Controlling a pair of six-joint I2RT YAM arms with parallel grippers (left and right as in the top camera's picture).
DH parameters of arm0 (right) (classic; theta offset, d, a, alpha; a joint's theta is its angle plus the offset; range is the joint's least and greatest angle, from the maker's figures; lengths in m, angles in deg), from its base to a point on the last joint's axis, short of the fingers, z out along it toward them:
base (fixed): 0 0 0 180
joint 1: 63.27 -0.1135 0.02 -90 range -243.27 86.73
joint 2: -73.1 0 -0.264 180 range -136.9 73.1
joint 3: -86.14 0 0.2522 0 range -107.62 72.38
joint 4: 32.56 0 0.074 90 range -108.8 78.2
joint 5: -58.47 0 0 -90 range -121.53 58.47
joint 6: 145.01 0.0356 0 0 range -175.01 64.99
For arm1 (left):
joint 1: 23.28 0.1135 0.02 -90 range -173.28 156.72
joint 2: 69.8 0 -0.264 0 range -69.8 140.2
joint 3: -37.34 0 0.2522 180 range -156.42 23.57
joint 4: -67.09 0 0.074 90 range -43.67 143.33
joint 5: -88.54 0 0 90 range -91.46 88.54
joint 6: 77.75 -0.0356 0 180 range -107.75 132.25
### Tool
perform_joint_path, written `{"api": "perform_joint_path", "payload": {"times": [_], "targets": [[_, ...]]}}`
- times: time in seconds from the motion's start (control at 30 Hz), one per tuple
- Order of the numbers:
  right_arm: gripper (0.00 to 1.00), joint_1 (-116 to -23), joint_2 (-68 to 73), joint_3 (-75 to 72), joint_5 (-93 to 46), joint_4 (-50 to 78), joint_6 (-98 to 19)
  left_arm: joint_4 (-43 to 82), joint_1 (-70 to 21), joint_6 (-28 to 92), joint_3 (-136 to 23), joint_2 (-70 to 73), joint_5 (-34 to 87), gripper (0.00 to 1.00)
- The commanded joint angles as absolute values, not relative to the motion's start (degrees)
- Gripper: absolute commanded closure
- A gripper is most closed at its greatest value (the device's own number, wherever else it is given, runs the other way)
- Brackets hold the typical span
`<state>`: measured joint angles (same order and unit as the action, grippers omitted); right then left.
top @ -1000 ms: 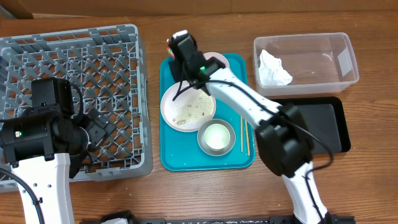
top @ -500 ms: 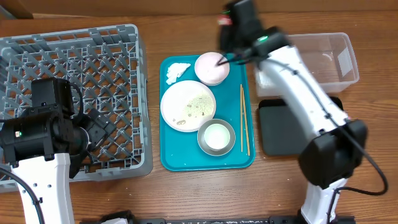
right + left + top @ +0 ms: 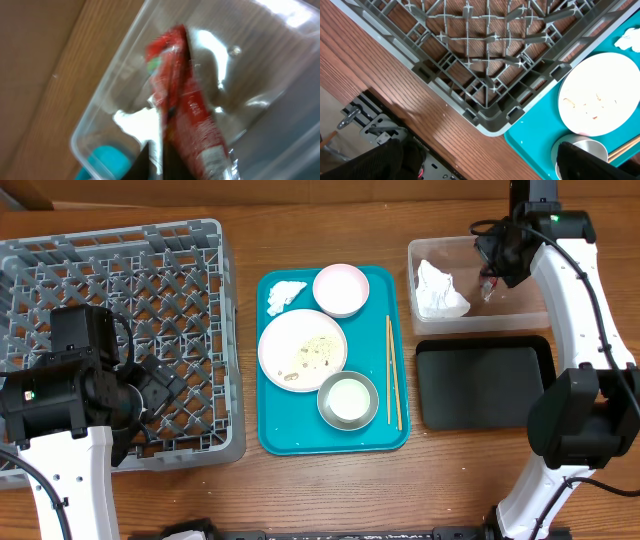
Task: Sort waste into correct bins and load items into the dishwasher
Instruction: 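Carry the red wrapper to the clear bin and release it, then move the right gripper back to the tray and grasp the remaining tissue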
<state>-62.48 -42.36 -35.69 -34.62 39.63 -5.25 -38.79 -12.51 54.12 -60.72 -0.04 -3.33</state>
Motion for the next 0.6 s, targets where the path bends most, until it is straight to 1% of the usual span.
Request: {"api": "perform_joint_path", "payload": {"times": [0.0, 0.03, 0.13, 0.23, 0.3, 0.37, 0.43, 0.5, 0.57], "targets": [[0.11, -63.28, -41.86, -34.49, -33.29, 37.99, -3.94, -38.77, -12.17, 54.69, -60.48, -0.48, -2.93, 0.0], [0.0, -63.33, -41.99, -34.49, -33.29, 37.86, -3.94, -38.77, -12.17, 54.69, -60.48, -0.48, -2.93, 0.0], [0.0, -63.37, -41.99, -34.49, -31.49, 37.8, -3.94, -38.77, -12.17, 54.71, -60.48, -0.48, -2.93, 0.0], [0.0, -63.37, -41.99, -34.49, -23.71, 36.6, -4.68, -38.77, -12.17, 54.69, -60.48, -0.48, -2.93, 0.0], [0.0, -63.63, -41.99, -34.49, -14.82, 33.78, -9.82, -38.77, -12.17, 54.71, -60.48, -0.48, -2.93, 0.0], [0.0, -64.77, -41.99, -34.49, -3.84, 29.01, -18.28, -38.77, -12.17, 54.69, -60.48, -0.48, -2.93, 0.0], [0.0, -67.15, -41.99, -34.49, 2.67, 24.88, -25.69, -38.77, -12.17, 54.69, -60.48, -0.48, -2.93, 0.0], [0.0, -71.11, -41.99, -34.49, 2.03, 21.56, -31.72, -38.77, -12.17, 54.71, -60.48, -0.48, -2.93, 0.0], [0.0, -75.85, -42.01, -34.49, -4.39, 19.46, -35.55, -38.77, -12.17, 54.69, -60.48, -0.48, -2.93, 0.0]]}}
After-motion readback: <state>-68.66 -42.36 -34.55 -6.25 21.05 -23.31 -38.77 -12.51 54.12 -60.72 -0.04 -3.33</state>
